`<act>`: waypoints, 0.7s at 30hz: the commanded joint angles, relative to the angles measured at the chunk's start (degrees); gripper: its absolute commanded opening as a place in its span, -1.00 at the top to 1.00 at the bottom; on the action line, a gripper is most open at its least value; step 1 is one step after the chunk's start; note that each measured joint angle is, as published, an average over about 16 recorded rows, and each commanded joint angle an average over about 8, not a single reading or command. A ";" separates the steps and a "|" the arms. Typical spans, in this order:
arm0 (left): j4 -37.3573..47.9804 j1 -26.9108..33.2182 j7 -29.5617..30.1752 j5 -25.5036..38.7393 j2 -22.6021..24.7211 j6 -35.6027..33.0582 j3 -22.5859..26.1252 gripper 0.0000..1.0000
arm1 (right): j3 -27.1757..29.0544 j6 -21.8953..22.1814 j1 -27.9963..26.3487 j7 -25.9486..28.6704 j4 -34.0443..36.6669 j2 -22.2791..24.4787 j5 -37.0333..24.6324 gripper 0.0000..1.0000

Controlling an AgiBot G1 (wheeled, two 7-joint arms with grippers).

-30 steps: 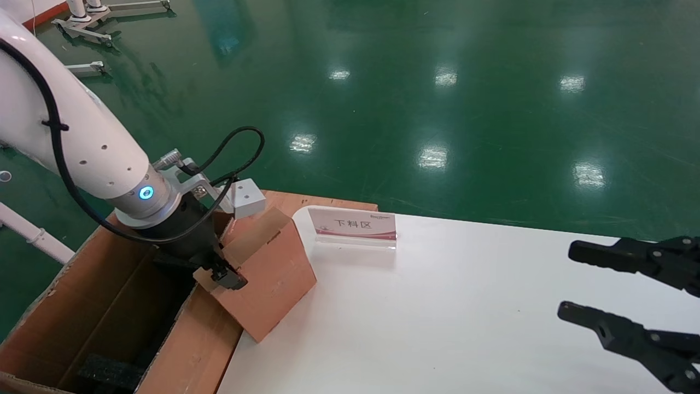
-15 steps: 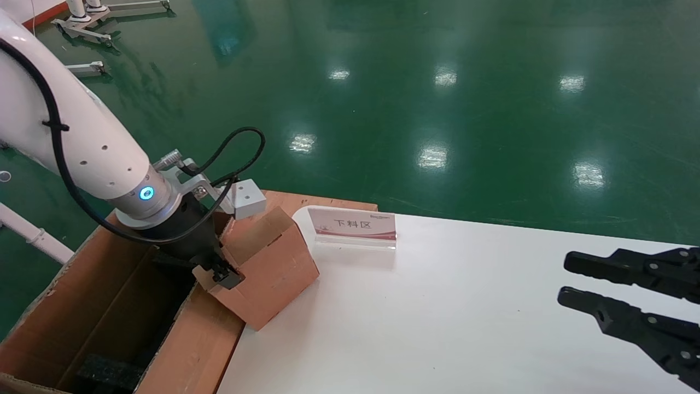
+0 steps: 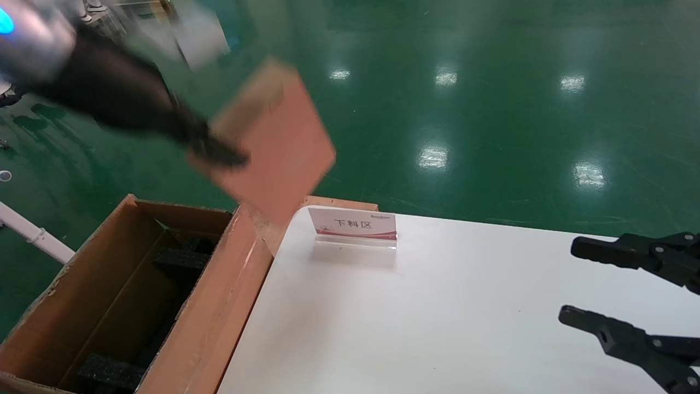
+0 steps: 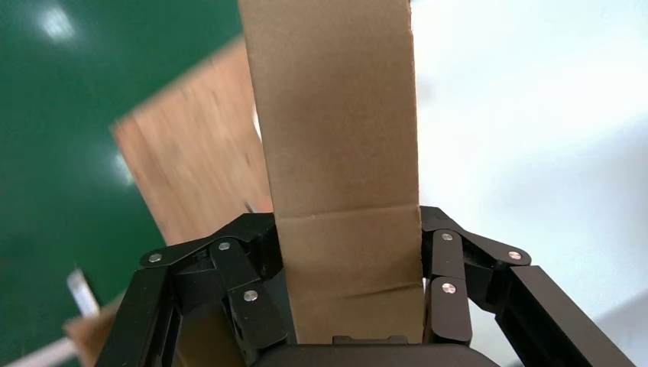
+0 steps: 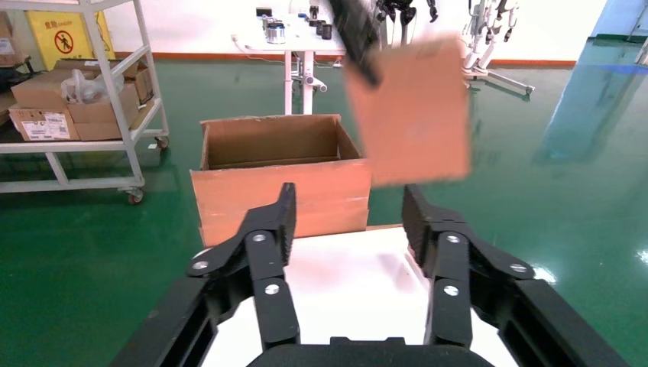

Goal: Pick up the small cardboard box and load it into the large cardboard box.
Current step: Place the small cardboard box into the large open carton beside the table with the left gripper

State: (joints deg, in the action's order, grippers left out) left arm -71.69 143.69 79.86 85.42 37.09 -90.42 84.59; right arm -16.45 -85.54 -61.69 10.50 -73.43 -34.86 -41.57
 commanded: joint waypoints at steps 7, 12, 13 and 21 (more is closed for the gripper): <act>5.83 14.89 1.42 0.20 0.92 -0.94 1.58 1.00 | -0.03 0.01 -0.01 -0.02 0.00 0.01 0.02 -1.00; 8.26 21.22 0.77 2.28 1.43 -0.98 6.43 1.00 | -0.05 0.02 -0.01 -0.03 0.01 0.02 0.03 -1.00; 8.53 22.06 0.42 3.07 1.22 -0.99 6.95 1.00 | -0.05 0.02 -0.01 -0.03 0.01 0.02 0.04 -1.00; 7.87 27.68 -3.57 12.18 -1.98 -4.22 11.04 1.00 | -0.08 0.03 -0.02 -0.04 0.01 0.03 0.06 -1.00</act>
State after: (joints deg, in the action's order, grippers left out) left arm -63.75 170.70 76.42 96.29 35.17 -93.97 96.45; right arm -16.53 -85.51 -61.71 10.46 -73.42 -34.83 -41.51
